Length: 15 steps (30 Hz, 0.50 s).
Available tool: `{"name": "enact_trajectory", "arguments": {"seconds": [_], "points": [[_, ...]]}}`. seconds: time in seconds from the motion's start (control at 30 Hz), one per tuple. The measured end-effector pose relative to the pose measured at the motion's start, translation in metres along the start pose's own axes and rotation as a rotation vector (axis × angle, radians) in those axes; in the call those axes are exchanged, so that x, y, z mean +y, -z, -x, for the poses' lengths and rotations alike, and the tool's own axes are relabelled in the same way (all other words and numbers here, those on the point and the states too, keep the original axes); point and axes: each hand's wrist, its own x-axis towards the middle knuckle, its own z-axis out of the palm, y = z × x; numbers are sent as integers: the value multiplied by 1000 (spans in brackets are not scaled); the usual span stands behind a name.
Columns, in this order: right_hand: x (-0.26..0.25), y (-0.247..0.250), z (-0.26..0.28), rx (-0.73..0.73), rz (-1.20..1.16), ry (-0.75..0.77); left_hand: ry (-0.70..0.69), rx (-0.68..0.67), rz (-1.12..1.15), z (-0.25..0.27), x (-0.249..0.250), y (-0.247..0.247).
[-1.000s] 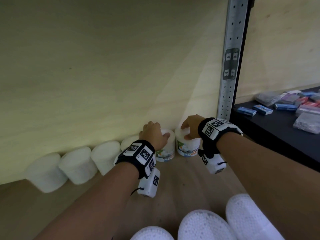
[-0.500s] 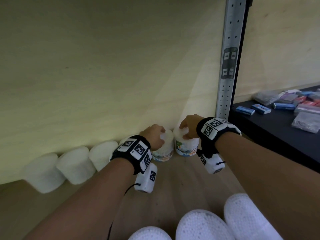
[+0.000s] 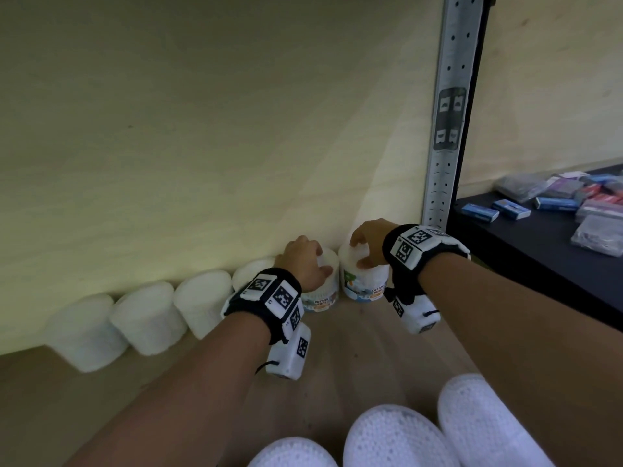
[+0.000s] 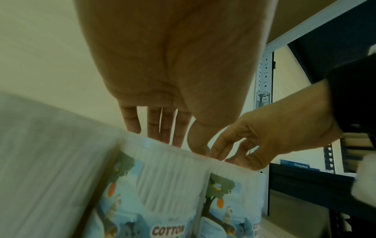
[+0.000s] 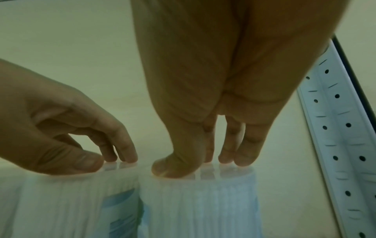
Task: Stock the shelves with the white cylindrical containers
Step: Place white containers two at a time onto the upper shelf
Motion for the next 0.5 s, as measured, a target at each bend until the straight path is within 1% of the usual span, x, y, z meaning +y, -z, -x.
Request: {"name": "enact_trajectory", "arguments": {"seconds": [0.17, 0.37, 0.5], "points": [[3, -8, -3, 21, 24, 6, -9, 2, 9, -1, -2, 0], [3, -15, -9, 29, 143, -16, -14, 3, 11, 0, -1, 1], [1, -16, -14, 12, 187, -70, -15, 2, -3, 1, 2, 3]]}}
